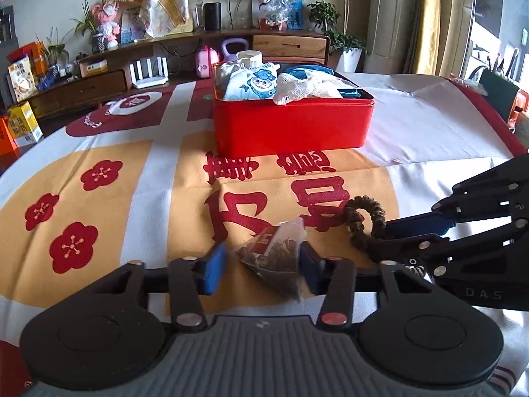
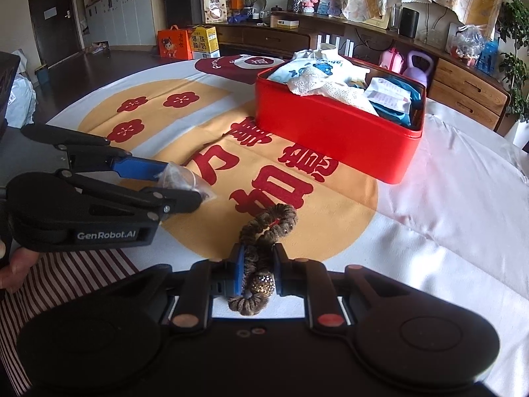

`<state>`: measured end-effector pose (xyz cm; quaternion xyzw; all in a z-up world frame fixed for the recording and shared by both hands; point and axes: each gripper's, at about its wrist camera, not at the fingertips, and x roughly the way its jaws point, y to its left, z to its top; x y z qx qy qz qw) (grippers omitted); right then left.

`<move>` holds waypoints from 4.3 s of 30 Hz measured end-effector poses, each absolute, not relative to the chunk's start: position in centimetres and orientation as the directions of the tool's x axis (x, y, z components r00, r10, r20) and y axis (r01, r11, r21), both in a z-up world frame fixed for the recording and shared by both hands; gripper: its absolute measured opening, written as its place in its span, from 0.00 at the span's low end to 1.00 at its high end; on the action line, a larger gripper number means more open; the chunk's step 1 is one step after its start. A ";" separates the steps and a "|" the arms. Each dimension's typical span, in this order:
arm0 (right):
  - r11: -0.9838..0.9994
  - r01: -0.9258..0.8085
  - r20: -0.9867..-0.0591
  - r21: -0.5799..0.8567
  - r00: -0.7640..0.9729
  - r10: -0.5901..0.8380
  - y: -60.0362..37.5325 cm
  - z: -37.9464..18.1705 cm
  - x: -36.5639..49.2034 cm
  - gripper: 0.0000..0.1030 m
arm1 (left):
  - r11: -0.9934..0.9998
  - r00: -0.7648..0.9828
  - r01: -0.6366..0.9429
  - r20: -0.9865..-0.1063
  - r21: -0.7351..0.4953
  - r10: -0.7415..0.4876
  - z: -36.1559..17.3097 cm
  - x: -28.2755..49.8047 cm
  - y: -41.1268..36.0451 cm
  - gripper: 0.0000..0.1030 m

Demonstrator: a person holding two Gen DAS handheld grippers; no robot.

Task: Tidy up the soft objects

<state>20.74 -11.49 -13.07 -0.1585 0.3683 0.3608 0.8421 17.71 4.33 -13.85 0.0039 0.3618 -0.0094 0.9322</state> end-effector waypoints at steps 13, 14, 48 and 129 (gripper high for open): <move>0.740 -0.671 -0.696 0.042 0.512 0.503 -12.7 -11.0 19.1 0.15 | 1.000 0.740 0.000 -0.673 -0.025 -0.017 -12.4 16.7 4.5 0.17; 0.744 -0.666 -0.690 0.047 0.518 0.507 -12.9 -10.6 18.9 0.14 | 0.999 0.739 -0.001 -0.673 -0.032 -0.021 -12.1 16.5 4.4 0.17; 0.782 -0.622 -0.530 0.036 0.652 0.543 -15.2 4.4 21.0 0.15 | 0.990 0.825 0.082 -0.550 -0.114 -0.132 4.1 19.5 2.5 0.17; 0.838 -0.540 -0.586 0.086 0.652 0.481 -13.5 -3.1 31.8 0.75 | 0.988 0.774 0.025 -0.622 -0.155 -0.117 -4.1 32.8 6.0 0.68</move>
